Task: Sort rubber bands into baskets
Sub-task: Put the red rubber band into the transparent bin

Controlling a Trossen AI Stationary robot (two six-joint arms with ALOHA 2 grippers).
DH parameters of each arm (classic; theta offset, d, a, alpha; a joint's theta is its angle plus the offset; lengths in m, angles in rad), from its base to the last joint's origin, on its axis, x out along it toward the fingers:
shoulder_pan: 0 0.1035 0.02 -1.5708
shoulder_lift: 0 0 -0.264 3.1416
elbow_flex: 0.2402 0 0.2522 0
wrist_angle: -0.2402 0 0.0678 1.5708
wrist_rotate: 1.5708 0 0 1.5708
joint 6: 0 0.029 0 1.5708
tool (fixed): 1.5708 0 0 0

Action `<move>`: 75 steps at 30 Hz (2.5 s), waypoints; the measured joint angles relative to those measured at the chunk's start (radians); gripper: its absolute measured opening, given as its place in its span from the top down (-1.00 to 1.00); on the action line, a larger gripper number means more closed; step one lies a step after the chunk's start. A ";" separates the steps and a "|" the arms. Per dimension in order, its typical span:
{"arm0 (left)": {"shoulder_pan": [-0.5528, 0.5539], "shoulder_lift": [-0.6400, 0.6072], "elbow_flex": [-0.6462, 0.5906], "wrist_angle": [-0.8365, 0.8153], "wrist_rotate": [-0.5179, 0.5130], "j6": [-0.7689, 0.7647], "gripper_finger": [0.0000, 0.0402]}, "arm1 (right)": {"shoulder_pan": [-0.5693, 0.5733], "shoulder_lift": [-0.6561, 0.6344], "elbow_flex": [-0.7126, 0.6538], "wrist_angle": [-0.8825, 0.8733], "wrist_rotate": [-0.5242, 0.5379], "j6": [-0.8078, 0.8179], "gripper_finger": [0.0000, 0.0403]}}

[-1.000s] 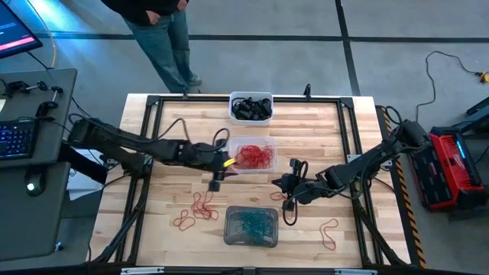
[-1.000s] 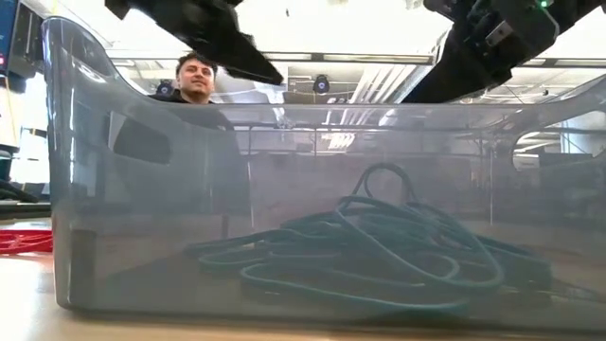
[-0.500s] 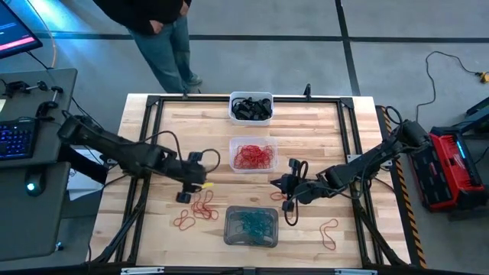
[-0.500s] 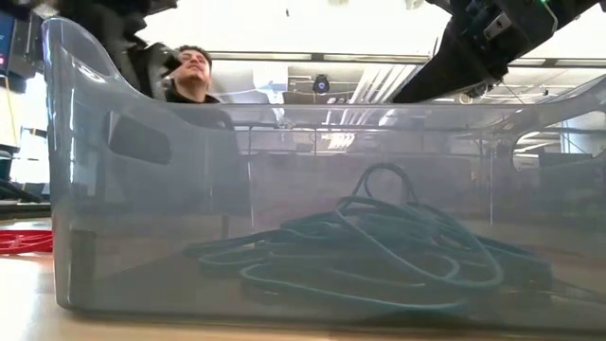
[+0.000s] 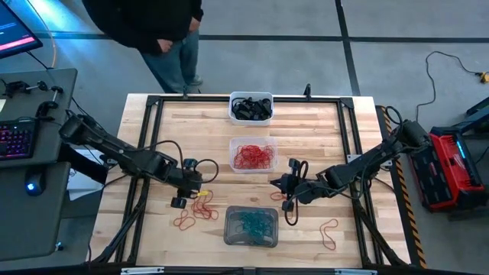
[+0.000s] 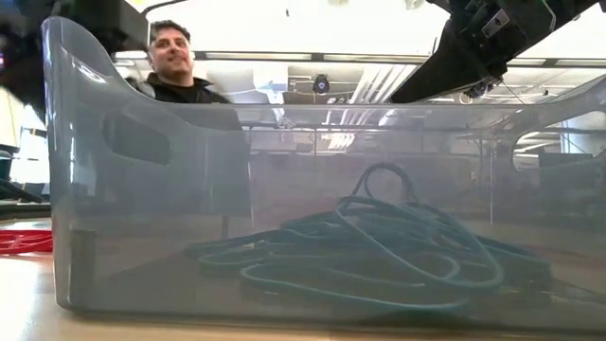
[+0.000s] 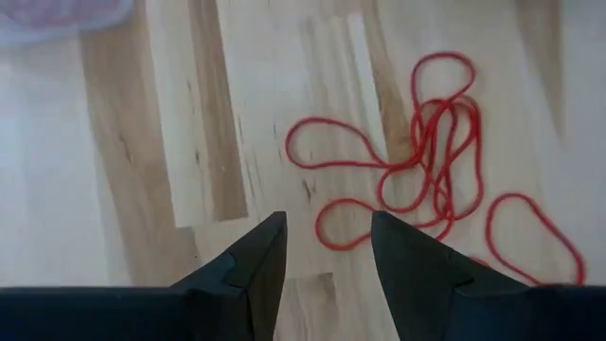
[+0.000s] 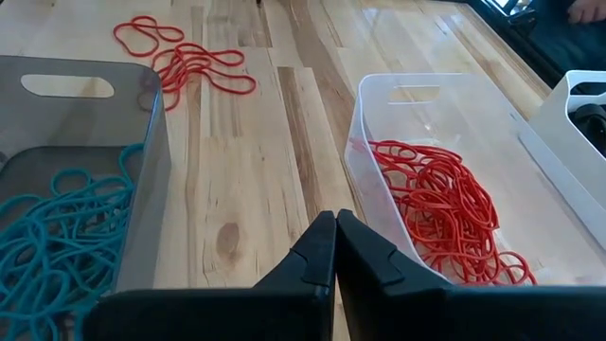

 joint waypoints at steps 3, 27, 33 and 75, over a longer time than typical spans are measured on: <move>-0.004 0.000 -0.049 0.057 0.024 -0.007 0.28 | 0.000 0.000 0.000 0.000 0.000 0.000 1.00; -0.003 0.197 -0.115 0.155 -0.024 -0.054 0.28 | 0.000 0.000 0.000 -0.002 0.000 0.009 1.00; -0.003 0.248 -0.111 0.183 -0.002 -0.055 0.40 | 0.000 0.000 0.000 -0.003 0.000 0.008 1.00; 0.270 0.138 0.344 0.216 -0.283 0.237 1.00 | 0.000 0.000 0.000 0.001 0.012 0.029 1.00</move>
